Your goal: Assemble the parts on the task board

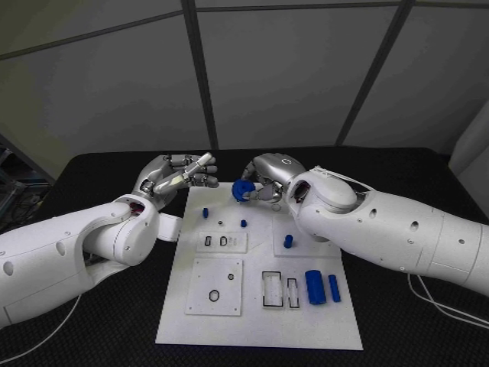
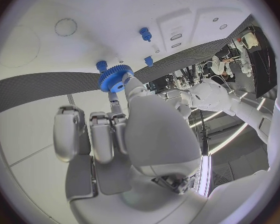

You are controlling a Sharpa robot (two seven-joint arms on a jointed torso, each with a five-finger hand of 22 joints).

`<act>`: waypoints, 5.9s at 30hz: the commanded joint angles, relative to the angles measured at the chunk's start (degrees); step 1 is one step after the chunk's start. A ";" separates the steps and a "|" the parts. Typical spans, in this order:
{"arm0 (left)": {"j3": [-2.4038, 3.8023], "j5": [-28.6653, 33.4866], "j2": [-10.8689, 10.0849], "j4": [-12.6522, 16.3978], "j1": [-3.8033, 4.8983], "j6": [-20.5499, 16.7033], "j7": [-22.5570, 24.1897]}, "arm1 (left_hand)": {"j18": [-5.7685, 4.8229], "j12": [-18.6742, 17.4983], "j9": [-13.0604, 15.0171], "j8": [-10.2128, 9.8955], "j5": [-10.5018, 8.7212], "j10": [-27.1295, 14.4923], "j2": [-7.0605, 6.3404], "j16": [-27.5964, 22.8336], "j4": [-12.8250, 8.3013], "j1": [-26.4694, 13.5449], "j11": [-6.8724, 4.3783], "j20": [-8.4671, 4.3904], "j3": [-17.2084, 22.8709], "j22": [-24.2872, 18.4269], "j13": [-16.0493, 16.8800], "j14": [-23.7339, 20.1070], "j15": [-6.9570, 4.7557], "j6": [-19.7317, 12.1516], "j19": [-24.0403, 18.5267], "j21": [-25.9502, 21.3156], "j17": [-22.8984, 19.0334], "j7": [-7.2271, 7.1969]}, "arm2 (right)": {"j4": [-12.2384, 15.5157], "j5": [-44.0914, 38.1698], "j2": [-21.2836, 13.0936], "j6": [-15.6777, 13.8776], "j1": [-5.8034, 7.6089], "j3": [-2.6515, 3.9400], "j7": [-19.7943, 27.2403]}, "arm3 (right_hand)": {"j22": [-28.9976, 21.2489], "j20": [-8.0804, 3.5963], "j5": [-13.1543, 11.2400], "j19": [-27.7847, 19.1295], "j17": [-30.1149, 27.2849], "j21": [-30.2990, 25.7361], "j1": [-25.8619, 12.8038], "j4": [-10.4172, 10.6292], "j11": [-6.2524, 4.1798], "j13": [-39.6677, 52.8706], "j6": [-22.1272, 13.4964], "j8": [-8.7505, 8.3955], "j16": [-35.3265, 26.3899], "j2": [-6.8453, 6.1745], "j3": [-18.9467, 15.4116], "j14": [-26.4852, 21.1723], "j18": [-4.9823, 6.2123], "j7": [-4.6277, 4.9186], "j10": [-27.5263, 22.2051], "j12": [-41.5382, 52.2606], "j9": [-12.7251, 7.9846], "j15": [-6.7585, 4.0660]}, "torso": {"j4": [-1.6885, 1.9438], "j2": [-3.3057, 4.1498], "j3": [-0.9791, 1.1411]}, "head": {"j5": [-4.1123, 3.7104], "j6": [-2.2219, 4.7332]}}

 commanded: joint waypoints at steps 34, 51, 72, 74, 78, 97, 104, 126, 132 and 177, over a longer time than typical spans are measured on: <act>0.06 -0.23 0.97 -0.70 0.10 0.50 0.59 | -0.77 -0.25 -0.04 -0.35 -0.34 0.07 0.51 -0.27 -0.29 0.11 0.33 0.08 -0.20 0.07 -0.01 -0.13 0.25 -0.03 -0.39 0.22 0.11 0.22 | -4.85 -5.34 4.35 4.68 -0.19 -1.95 0.02 | 2.69 0.48 -4.05 -0.01 15.09 0.32 -3.38 0.25 0.86 15.08 0.10 -3.64 0.26 -1.19 0.78 6.06 -0.40 -0.46 5.96 0.14 -0.33 0.52 | -0.11 -0.05 0.10 | 0.15 -0.48; 0.05 -0.23 1.02 -0.83 0.10 0.77 0.21 | -0.77 -0.55 -0.05 -0.62 -0.29 -0.15 0.75 -0.56 -0.54 0.46 0.43 0.14 -0.11 0.10 -0.04 -0.17 0.33 -0.27 -0.55 0.30 0.31 0.33 | -5.22 -2.04 4.25 9.30 -0.20 -2.00 0.08 | 3.21 1.47 -1.11 0.24 15.09 0.51 -16.61 7.80 1.29 15.08 -1.37 -7.13 0.26 -0.01 -3.32 6.06 -0.45 -0.19 5.96 0.14 -0.22 1.33 | -0.20 -0.05 0.13 | 0.16 -0.67; 0.05 -0.23 0.49 -0.91 0.08 0.55 0.14 | -0.77 -0.58 -0.05 -0.67 -0.29 -0.18 0.81 -0.61 -0.57 0.49 0.45 0.15 -0.09 0.11 -0.05 -0.18 0.34 -0.32 -0.57 0.31 0.34 0.36 | 1.00 -1.14 -3.28 3.73 -0.27 -1.98 -1.18 | 3.18 1.59 1.47 0.20 15.09 0.48 -16.39 7.18 1.42 15.08 -0.97 -7.21 0.26 0.84 -3.53 6.06 -0.44 -0.05 5.96 0.14 -0.05 1.43 | -0.30 -0.15 0.27 | -0.01 -0.45; 0.05 -0.23 0.41 -0.91 0.08 0.52 0.14 | -0.77 -0.61 -0.06 -0.70 -0.29 -0.20 0.83 -0.63 -0.58 0.50 0.47 0.15 -0.08 0.11 -0.05 -0.18 0.35 -0.37 -0.59 0.31 0.36 0.38 | 2.88 -0.77 -5.15 1.33 -0.29 -1.98 -0.78 | 3.17 1.59 2.19 0.19 15.09 0.47 -15.74 6.79 1.43 15.08 -0.92 -7.25 0.26 0.72 -3.47 6.06 -0.43 -0.03 5.96 0.14 -0.03 1.42 | -0.32 -0.13 0.32 | -0.06 -0.30; 0.04 -0.23 0.22 -0.87 0.07 0.48 0.14 | -0.77 -0.61 -0.06 -0.70 -0.29 -0.20 0.83 -0.63 -0.58 0.50 0.47 0.15 -0.08 0.11 -0.05 -0.18 0.35 -0.37 -0.59 0.31 0.36 0.38 | 7.20 1.45 -9.92 -3.48 -0.30 -1.98 0.84 | 2.86 1.58 3.27 -0.03 15.09 0.31 -14.91 6.37 1.47 14.85 -0.85 -7.29 0.26 0.43 -3.48 6.06 -0.36 0.03 5.79 -0.09 -0.01 1.40 | -0.34 -0.15 0.26 | -0.18 -0.06; 0.03 -0.23 0.24 -1.07 0.04 0.66 0.04 | -0.77 -0.63 -0.06 -0.74 -0.29 -0.22 0.85 -0.66 -0.59 0.52 0.48 0.16 -0.08 0.11 -0.05 -0.19 0.36 -0.41 -0.60 0.32 0.38 0.40 | 7.12 21.66 -25.83 0.69 -0.29 -1.76 16.74 | -0.60 0.46 0.77 -2.42 14.59 -1.68 -4.76 -0.09 0.80 12.88 -0.96 -7.50 0.07 -5.00 -4.22 5.94 0.37 -0.75 4.17 -2.26 0.06 0.14 | -0.94 -0.44 0.52 | -1.54 0.19; 0.03 -0.23 0.48 -1.40 -0.02 0.77 0.03 | -0.77 -0.63 -0.06 -0.74 -0.29 -0.22 0.85 -0.66 -0.59 0.52 0.48 0.16 -0.08 0.11 -0.05 -0.19 0.36 -0.41 -0.60 0.32 0.38 0.40 | 4.18 22.75 -24.90 2.01 -0.35 -1.77 17.88 | -0.83 0.53 0.62 -2.56 14.59 -1.87 -3.70 -0.50 0.86 12.54 -2.87 -7.65 0.06 -4.89 -4.44 5.94 0.40 -0.58 3.87 -2.67 -0.34 0.34 | -0.86 -0.43 0.40 | -1.63 0.33; 0.03 -0.23 0.54 -1.51 -0.05 0.87 -0.09 | -0.77 -0.70 -0.05 -0.82 -0.31 -0.24 0.77 -0.77 -0.77 0.69 0.50 0.18 -0.09 0.12 -0.04 -0.18 0.38 -0.49 -0.66 0.36 0.46 0.43 | 0.23 21.08 -21.84 5.76 -1.10 -1.78 17.54 | -0.80 0.46 -0.90 -2.49 15.00 -2.01 0.46 -3.20 0.71 12.88 -1.25 -6.68 0.22 -3.49 -3.59 6.04 0.42 -0.81 4.14 -2.32 0.06 0.10 | -0.85 -0.47 0.33 | -1.63 -0.03; 0.03 -0.23 0.59 -1.55 -0.05 0.88 -0.09 | -0.77 -0.70 -0.05 -0.82 -0.31 -0.24 0.77 -0.77 -0.78 0.69 0.50 0.18 -0.09 0.13 -0.04 -0.18 0.38 -0.49 -0.66 0.36 0.47 0.43 | -0.13 20.70 -21.66 5.52 -1.16 -1.78 17.32 | -0.19 0.24 -0.86 -2.05 15.09 -1.73 0.16 -3.20 0.55 13.28 0.88 -6.11 0.26 -2.81 -3.39 6.06 0.29 -1.00 4.49 -1.88 0.40 -0.12 | -0.85 -0.47 0.30 | -1.66 -0.12; 0.03 -0.23 0.66 -1.94 -0.08 0.92 -0.37 | -0.77 -0.72 -0.05 -0.84 -0.32 -0.25 0.74 -0.80 -0.84 0.75 0.51 0.19 -0.10 0.13 -0.04 -0.18 0.39 -0.51 -0.68 0.37 0.49 0.44 | -1.52 21.32 -19.63 3.04 -1.56 -1.77 15.59 | 2.05 -0.67 -0.07 -0.51 15.09 -0.65 -0.63 -2.58 -0.70 14.77 7.08 -5.24 0.26 0.95 -1.24 6.06 -0.18 -2.46 5.73 -0.20 1.03 -1.13 | -0.83 -0.49 0.30 | -1.38 -0.72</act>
